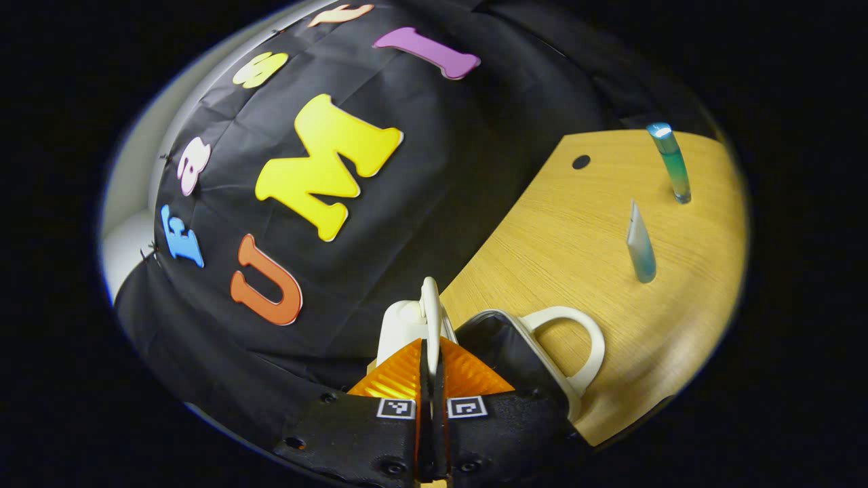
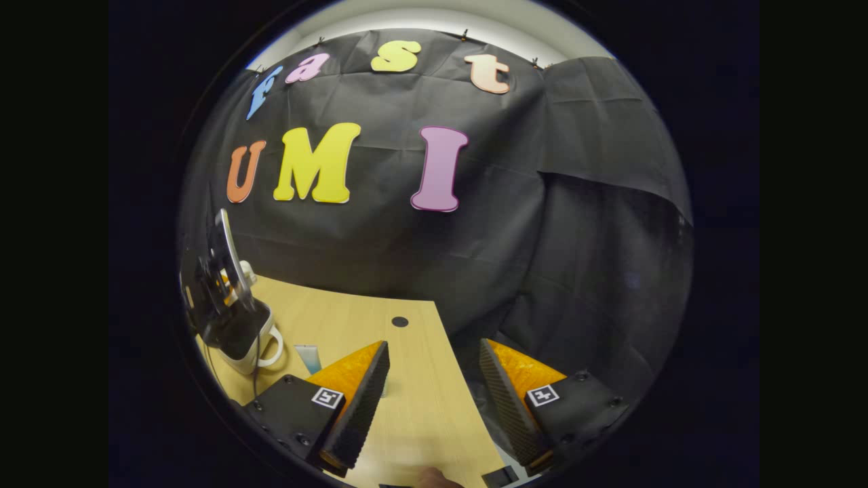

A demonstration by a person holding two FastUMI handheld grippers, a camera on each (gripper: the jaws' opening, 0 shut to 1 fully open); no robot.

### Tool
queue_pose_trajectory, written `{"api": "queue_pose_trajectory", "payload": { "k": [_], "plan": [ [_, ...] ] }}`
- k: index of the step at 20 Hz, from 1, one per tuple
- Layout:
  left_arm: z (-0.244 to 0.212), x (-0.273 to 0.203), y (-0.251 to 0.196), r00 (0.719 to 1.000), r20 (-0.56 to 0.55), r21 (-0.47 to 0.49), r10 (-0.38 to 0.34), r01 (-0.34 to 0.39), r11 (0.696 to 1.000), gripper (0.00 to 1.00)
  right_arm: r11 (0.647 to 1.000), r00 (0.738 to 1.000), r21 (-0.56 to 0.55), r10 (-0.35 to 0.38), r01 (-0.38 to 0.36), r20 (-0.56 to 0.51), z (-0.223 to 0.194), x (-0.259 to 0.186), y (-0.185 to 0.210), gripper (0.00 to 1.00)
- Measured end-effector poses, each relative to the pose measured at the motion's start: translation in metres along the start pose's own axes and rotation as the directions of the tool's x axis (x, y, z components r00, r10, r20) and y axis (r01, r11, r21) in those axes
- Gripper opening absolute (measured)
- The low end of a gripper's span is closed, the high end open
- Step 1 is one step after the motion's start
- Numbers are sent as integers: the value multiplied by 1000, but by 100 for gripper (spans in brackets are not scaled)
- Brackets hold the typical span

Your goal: First open the suitcase, pack the skin care products into it, and then close the suitcase.

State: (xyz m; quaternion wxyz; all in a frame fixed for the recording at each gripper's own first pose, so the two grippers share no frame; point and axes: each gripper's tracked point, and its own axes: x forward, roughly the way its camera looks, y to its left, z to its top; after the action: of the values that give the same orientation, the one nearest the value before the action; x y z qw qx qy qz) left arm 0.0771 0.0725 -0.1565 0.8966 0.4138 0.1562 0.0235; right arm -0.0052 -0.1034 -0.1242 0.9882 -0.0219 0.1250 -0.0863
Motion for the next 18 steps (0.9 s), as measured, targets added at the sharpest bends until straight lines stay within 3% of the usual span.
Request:
{"api": "queue_pose_trajectory", "payload": {
  "k": [8,13,18],
  "plan": [
    [-38,1,108,998,-17,-166,57,-59,984,3,1000,1000,0,29,-29,0,18,10,74,80],
    [-81,10,162,995,-35,-164,93,-97,982,3,1000,1000,19,25,-25,-5,24,9,118,79],
    [-143,34,202,993,-66,-138,102,-111,984,3,1000,999,23,-15,16,-28,19,0,135,80]
  ]
}}
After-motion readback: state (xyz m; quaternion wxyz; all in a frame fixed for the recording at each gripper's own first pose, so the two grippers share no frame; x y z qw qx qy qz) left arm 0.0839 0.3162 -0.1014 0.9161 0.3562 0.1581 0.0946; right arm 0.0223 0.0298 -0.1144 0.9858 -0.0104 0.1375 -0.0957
